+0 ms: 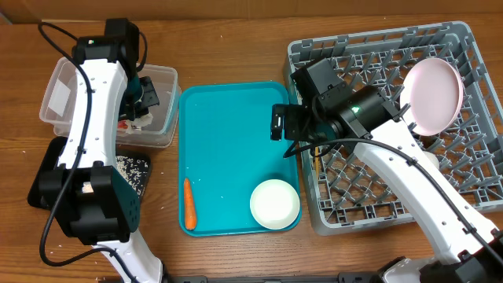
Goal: Sort waste into correct bins and load items into the dishwasher
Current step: 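Carry the tissue with the left gripper and drop it in the clear bin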
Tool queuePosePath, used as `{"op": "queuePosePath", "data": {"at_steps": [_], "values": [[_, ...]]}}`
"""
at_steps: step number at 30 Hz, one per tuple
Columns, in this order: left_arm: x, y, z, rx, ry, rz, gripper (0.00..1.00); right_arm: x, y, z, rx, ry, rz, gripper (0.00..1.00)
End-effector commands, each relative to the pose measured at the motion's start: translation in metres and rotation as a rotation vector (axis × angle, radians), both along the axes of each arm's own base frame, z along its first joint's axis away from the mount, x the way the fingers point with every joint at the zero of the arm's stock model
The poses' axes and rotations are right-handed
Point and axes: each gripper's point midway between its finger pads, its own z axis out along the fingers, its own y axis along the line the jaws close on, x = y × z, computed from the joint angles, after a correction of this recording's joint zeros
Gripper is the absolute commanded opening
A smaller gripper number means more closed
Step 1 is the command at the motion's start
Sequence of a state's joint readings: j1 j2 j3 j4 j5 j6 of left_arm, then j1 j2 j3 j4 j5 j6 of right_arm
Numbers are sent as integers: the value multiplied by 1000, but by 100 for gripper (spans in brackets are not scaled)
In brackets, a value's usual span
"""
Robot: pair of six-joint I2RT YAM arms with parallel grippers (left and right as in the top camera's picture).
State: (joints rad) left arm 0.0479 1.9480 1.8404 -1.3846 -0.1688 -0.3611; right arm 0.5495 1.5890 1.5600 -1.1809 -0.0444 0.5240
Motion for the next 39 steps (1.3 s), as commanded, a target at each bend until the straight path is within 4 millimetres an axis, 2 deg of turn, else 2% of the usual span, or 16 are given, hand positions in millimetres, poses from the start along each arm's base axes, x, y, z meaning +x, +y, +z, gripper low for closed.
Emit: {"op": "queuePosePath", "data": {"at_steps": [1, 27, 31, 36, 38, 39], "values": [[-1, 1, -7, -6, 16, 14, 4, 2, -1, -1, -5, -3, -12, 100], [-7, 0, -14, -7, 43, 13, 4, 2, 0, -3, -7, 3, -7, 100], [2, 3, -14, 2, 6, 3, 4, -1, -2, -4, -15, 15, -7, 100], [26, 19, -14, 91, -88, 8, 4, -4, -4, -6, -22, 29, -7, 100], [31, 15, -17, 63, -104, -15, 9, -5, -5, -7, -26, 35, -7, 100], [31, 12, -18, 47, -103, -34, 20, -7, -6, -7, -31, 42, -7, 100]]}}
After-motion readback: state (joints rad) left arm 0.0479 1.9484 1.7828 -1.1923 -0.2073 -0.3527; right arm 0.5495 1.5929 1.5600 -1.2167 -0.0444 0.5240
